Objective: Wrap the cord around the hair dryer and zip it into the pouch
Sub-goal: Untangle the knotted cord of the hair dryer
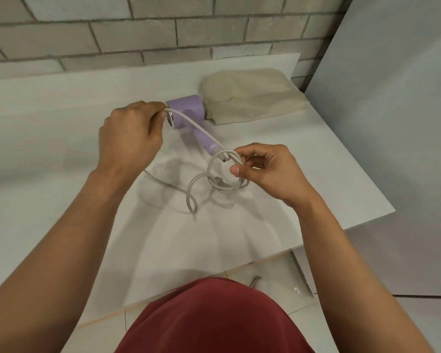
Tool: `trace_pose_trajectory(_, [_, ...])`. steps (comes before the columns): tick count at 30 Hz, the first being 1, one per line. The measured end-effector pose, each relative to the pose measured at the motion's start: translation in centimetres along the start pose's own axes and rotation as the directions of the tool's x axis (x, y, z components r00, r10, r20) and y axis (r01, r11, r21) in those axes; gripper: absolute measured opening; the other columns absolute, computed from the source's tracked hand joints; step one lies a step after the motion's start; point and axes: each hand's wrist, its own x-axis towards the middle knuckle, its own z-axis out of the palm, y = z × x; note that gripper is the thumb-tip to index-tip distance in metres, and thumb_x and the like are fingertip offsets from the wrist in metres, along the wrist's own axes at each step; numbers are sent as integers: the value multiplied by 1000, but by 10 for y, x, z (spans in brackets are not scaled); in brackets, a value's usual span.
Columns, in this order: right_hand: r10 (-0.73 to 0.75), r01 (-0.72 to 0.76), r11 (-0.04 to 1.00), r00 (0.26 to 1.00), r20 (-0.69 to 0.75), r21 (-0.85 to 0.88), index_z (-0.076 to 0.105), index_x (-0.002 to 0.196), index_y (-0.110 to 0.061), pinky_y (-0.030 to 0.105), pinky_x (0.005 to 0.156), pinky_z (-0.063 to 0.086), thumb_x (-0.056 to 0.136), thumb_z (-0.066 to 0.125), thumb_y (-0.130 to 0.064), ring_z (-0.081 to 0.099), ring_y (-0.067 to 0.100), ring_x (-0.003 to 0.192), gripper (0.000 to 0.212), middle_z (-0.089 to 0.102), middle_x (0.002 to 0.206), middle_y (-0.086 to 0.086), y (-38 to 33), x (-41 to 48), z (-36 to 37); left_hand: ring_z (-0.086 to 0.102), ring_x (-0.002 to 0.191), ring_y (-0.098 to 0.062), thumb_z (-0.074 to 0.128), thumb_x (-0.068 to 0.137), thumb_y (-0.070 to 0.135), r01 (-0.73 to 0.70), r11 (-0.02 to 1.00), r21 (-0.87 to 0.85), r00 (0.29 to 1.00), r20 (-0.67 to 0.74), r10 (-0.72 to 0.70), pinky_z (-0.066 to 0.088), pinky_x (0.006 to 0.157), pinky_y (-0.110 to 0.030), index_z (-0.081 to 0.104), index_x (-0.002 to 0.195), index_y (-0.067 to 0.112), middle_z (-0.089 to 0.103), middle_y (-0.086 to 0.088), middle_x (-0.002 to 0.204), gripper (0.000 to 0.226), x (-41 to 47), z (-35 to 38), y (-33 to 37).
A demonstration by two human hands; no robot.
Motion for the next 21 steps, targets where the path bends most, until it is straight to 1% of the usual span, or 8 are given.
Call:
trace_pose_trajectory(3, [8,-7,1000,1000,-11,8,82,107,-19,47,90,60,87,84,-11,72,31,89,21,76,98,9,2,0,0,65,91,-40,53,100,27,7,1000,-2,1000,21,-7,55,75,-49,71,118,22,72,-8,98,26,-3,3,-8])
trace_pose_trajectory(5, [12,-12,1000,1000,-3,25,82,107,-18,50,90,59,87,84,-10,72,35,90,22,76,99,8,2,1,0,63,111,-38,58,97,22,-27,998,-48,996,78,30,54,91,-49,63,135,23,68,-7,124,39,-4,4,-7])
trace_pose_trajectory(7, [18,-18,999,1000,18,28,82,108,-17,48,88,60,87,83,-8,70,38,87,23,75,98,6,1,1,0,51,131,-33,62,93,15,-175,977,-118,971,141,191,45,105,-44,52,148,21,54,-8,148,56,-5,3,1])
trace_pose_trajectory(10, [9,-10,1000,999,35,19,82,108,-18,42,84,58,86,83,-7,68,39,87,24,74,96,4,-1,3,0,53,131,-31,59,92,18,-531,834,-154,794,254,552,44,107,-45,61,140,15,58,-13,144,48,-2,10,23])
trace_pose_trajectory(12, [0,0,1000,1000,19,2,82,108,-20,43,86,59,86,84,-8,69,37,89,25,75,98,4,-2,4,-1,65,117,-30,55,96,22,-604,780,-163,719,312,621,55,92,-46,71,127,21,70,-6,128,35,-1,14,36])
trace_pose_trajectory(15, [15,-15,1000,1000,-24,12,82,106,-20,50,87,59,84,86,-10,71,38,86,24,75,97,12,-2,4,-4,66,99,-24,51,105,35,-529,839,-128,774,332,539,49,65,-36,74,116,35,72,8,109,26,8,13,42])
trace_pose_trajectory(18, [34,-30,997,998,-51,64,82,103,-23,52,85,58,83,87,-9,66,31,75,25,71,97,18,-3,4,-6,66,100,-26,48,106,45,-463,884,-60,849,255,463,42,66,-33,73,116,37,71,11,111,28,13,16,42])
trace_pose_trajectory(21, [33,-27,997,996,-83,72,81,102,-23,48,89,59,85,85,-6,68,22,74,25,70,98,19,-5,5,-9,69,96,-32,45,104,45,-362,930,-57,923,119,366,53,68,-42,74,115,31,72,8,112,34,13,15,41])
